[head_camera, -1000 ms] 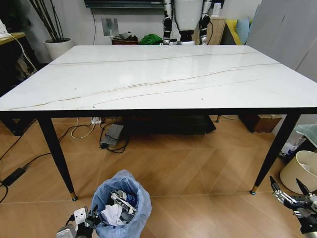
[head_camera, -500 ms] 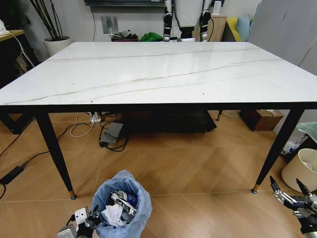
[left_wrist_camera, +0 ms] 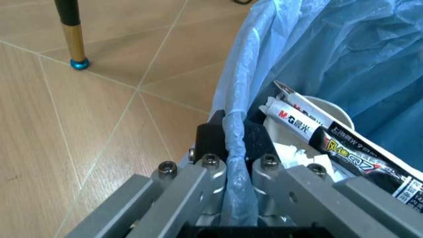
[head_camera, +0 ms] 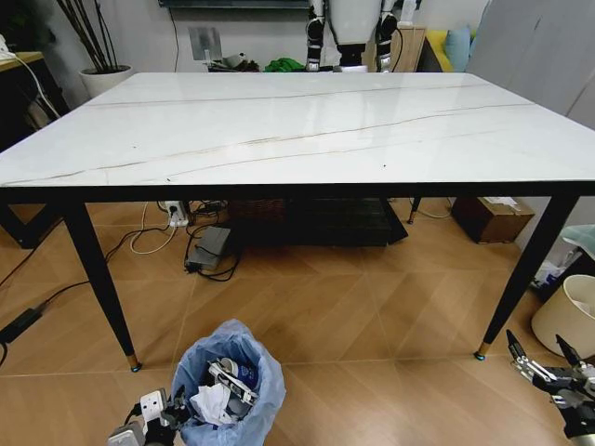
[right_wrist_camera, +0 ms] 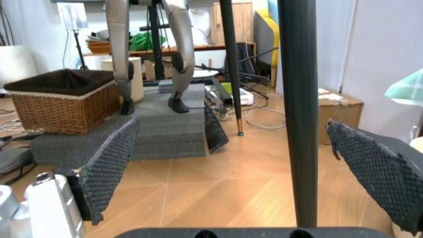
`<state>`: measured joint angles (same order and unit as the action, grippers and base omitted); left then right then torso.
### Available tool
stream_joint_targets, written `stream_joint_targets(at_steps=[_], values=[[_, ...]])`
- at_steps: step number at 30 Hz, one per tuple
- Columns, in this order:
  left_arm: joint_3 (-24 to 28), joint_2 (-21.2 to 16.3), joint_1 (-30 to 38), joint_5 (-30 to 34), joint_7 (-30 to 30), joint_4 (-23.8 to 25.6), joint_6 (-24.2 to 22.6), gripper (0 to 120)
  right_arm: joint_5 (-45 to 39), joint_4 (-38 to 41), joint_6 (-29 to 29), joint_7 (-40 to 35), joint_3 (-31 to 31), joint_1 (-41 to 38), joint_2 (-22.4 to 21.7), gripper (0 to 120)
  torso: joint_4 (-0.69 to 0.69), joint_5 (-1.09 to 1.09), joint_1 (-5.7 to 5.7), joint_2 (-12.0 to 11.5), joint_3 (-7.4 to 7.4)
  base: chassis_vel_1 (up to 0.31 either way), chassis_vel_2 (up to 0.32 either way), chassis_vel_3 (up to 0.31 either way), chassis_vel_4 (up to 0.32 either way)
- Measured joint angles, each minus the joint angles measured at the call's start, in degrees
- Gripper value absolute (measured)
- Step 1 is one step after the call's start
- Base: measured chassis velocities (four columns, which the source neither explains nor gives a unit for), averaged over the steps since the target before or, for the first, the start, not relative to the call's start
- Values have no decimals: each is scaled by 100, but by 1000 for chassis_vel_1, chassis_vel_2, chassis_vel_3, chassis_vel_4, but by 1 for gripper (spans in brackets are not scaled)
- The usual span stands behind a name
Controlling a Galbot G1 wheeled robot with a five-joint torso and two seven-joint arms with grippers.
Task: Pick up the trash bin and place the trash from the table into it.
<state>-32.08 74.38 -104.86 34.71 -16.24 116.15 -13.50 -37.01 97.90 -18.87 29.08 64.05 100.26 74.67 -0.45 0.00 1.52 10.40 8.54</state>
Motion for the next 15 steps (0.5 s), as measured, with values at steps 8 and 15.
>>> stream_joint_targets(at_steps=[8,15], values=[[0,-9,4,-4,-2,3,19,0,0,0,0,0,0,0,0,100,0,0,-47,-177,-130,0,0,0,0],[17,-4,26,-21,-21,-3,30,0,0,0,0,0,0,0,0,100,0,0,-80,-354,-275,0,0,0,0]])
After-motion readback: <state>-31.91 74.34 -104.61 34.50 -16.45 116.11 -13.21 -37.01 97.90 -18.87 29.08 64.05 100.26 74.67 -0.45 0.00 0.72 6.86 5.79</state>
